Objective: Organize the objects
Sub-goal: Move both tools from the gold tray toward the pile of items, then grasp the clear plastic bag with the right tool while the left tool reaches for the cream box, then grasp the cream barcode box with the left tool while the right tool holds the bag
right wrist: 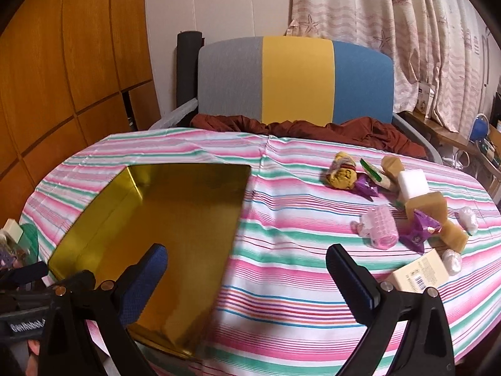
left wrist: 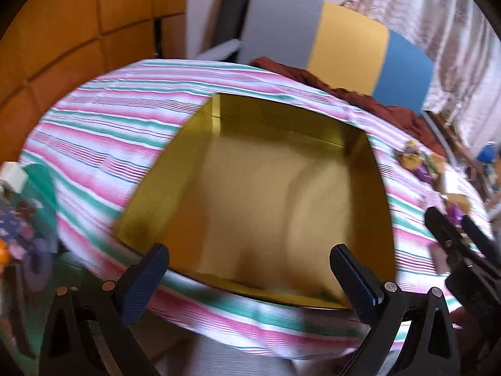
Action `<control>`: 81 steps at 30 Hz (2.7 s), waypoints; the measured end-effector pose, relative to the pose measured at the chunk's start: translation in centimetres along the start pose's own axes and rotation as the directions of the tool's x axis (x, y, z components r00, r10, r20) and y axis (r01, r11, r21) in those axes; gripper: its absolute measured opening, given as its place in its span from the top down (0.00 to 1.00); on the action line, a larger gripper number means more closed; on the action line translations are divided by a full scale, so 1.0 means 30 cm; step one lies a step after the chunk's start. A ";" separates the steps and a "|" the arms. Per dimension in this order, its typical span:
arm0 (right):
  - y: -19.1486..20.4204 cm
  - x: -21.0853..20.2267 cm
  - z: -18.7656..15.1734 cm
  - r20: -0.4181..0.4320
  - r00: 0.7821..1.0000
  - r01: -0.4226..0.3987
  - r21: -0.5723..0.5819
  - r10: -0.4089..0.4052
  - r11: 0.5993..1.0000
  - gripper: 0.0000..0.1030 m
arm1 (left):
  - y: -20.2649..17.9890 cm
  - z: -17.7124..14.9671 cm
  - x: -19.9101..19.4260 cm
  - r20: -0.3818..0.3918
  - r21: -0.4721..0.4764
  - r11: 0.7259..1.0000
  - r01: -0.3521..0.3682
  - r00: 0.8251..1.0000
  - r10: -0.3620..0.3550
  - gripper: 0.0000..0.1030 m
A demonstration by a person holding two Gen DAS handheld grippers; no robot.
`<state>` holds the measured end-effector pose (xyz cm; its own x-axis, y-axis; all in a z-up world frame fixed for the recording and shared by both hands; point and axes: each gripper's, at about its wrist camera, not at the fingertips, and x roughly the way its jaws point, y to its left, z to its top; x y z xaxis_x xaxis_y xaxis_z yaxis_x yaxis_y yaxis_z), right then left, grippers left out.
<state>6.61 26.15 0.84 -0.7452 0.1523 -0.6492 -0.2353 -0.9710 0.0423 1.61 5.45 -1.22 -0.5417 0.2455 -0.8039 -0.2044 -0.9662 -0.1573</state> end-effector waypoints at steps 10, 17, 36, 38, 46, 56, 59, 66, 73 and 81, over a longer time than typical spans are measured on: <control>-0.427 -0.161 -0.106 0.097 0.969 0.194 0.270 -0.227 0.943 0.00 | -0.164 -0.046 0.041 -0.089 -0.090 0.931 0.353 0.929 -0.360 0.00; -0.831 -0.146 -0.182 -0.010 0.917 0.353 0.482 -0.398 0.802 0.10 | -0.384 -0.062 0.013 -0.106 0.148 0.908 0.392 0.919 -0.380 0.00; -0.998 0.091 -0.213 -0.053 0.950 0.297 0.468 -0.309 0.832 0.57 | -0.616 -0.126 0.083 -0.182 0.339 0.792 0.507 0.862 -0.474 0.00; -1.002 0.084 -0.225 -0.043 0.953 0.283 0.484 -0.301 0.828 0.63 | -0.655 -0.130 0.089 -0.197 0.373 0.757 0.537 0.843 -0.500 0.00; -1.016 0.022 -0.288 0.014 0.935 0.288 0.552 -0.354 0.783 0.65 | -0.812 -0.110 0.101 -0.150 0.504 0.699 0.508 0.848 -0.508 0.00; -1.024 0.042 -0.309 0.007 0.941 0.275 0.569 -0.339 0.775 0.64 | -1.045 -0.120 0.209 -0.188 0.655 0.574 0.492 0.842 -0.506 0.00; -1.019 0.042 -0.309 0.006 0.939 0.282 0.563 -0.345 0.777 0.64 | -1.075 -0.131 0.246 -0.188 0.685 0.556 0.471 0.851 -0.490 0.00; -1.015 0.043 -0.311 0.004 0.936 0.290 0.558 -0.352 0.778 0.64 | -1.104 -0.175 0.294 -0.178 0.720 0.534 0.444 0.861 -0.476 0.13; -1.013 0.045 -0.313 0.000 0.934 0.299 0.552 -0.358 0.779 0.64 | -1.082 -0.205 0.344 -0.224 0.669 0.576 0.469 0.867 -0.445 0.48; -1.004 0.050 -0.308 -0.009 0.928 0.320 0.535 -0.373 0.782 0.64 | -1.009 -0.229 0.328 -0.187 0.643 0.630 0.435 0.887 -0.421 0.51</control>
<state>18.37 53.93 -8.43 -0.5979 0.5015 -0.6253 -0.7560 -0.6121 0.2320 8.07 36.58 -8.30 -0.2418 0.6102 -0.7544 -0.8890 -0.4509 -0.0798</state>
